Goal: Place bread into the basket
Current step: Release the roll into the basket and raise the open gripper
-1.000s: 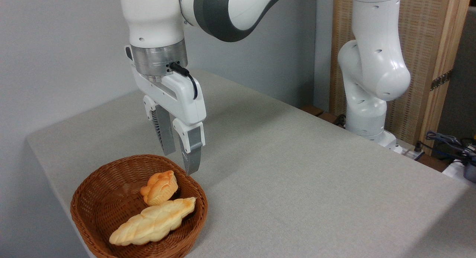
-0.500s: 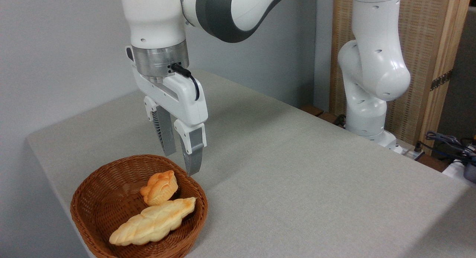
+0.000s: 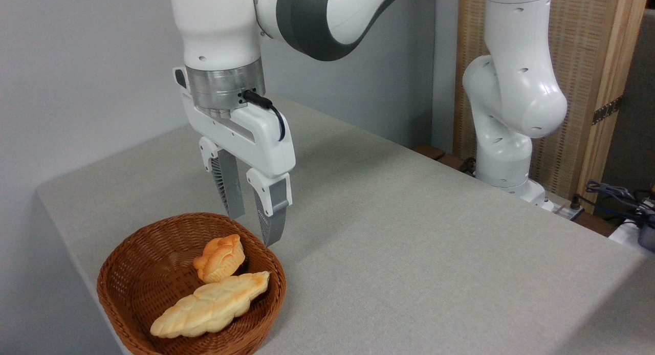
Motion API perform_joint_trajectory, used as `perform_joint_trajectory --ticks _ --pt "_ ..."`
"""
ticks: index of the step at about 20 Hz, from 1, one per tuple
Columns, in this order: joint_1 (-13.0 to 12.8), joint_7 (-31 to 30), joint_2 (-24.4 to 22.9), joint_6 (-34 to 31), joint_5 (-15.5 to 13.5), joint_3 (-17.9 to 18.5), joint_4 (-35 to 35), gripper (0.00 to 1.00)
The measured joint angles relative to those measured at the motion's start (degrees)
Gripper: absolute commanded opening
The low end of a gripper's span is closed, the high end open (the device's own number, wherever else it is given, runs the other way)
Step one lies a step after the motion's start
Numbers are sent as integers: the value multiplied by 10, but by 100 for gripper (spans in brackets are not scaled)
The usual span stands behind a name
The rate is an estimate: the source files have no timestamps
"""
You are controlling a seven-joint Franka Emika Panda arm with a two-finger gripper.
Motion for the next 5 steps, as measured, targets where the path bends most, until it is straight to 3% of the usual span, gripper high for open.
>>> perform_joint_trajectory --ticks 5 --pt "111 0 0 0 0 -111 0 100"
